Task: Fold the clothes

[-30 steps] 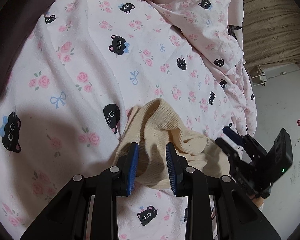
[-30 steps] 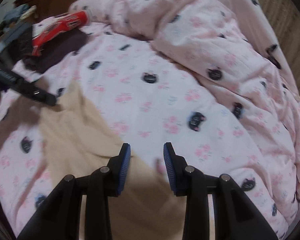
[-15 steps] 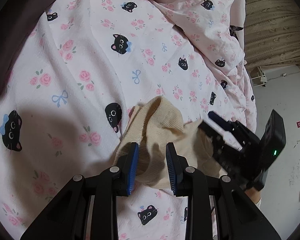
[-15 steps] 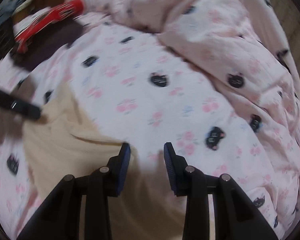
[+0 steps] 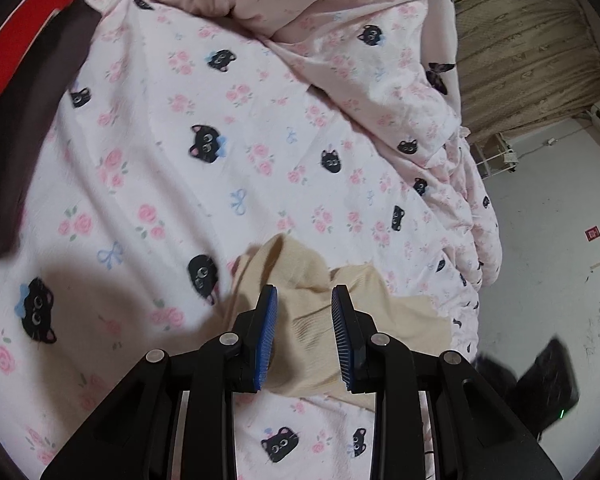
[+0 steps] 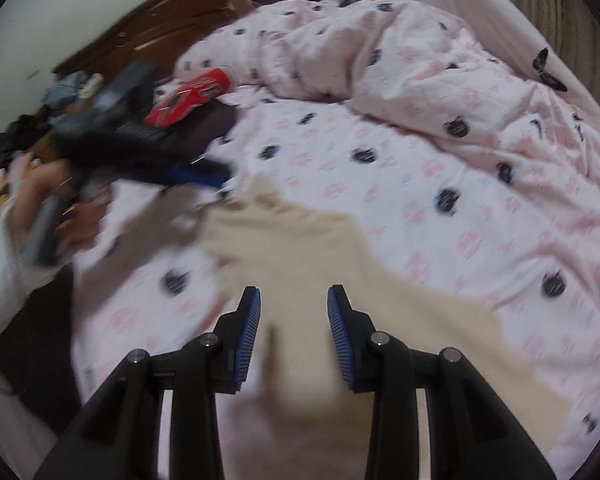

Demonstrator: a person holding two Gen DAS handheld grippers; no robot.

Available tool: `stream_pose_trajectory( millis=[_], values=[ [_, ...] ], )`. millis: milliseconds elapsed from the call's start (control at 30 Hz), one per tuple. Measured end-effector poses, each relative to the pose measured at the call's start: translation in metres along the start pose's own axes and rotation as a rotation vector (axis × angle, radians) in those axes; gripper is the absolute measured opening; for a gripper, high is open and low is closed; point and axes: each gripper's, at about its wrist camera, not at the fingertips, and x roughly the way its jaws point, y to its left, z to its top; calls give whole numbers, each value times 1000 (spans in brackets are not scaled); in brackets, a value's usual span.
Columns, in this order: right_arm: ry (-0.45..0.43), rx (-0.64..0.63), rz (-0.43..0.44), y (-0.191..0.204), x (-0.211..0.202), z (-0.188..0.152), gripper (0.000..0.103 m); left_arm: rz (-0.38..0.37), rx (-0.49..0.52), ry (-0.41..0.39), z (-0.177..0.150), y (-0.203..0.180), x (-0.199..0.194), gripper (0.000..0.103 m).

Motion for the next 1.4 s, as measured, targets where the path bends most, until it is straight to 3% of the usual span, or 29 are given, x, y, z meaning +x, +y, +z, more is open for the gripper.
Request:
stream_pose_trajectory(
  millis=[200, 367, 500, 667, 733, 800, 933, 1100, 1233, 1400],
  values=[
    [72, 35, 70, 35, 5, -49, 36, -18, 39, 2, -1, -15, 11, 24],
    [79, 87, -37, 26, 23, -60, 36, 1, 33, 16, -3, -15, 20, 24],
    [30, 96, -43, 18, 23, -56, 36, 21, 29, 19, -4, -12, 23, 24],
    [32, 53, -85, 22, 36, -51, 35, 25, 34, 16, -3, -11, 24, 24],
    [32, 43, -98, 23, 40, -51, 31, 27, 54, 13, -3, -14, 23, 24],
    [36, 27, -100, 24, 43, -50, 7, 13, 71, 21, -4, -18, 23, 24],
    [33, 33, -87, 20, 41, -51, 4, -19, 112, 58, -8, -27, 28, 24],
    [24, 21, -40, 20, 32, -53, 4, 144, 165, 83, -10, -28, 44, 24],
    [30, 1, -8, 21, 26, -56, 4, 154, 97, 101, -6, -10, 53, 24],
    [62, -7, 6, 20, 29, -62, 4, 161, 105, 57, -3, -8, 44, 24]
  ],
)
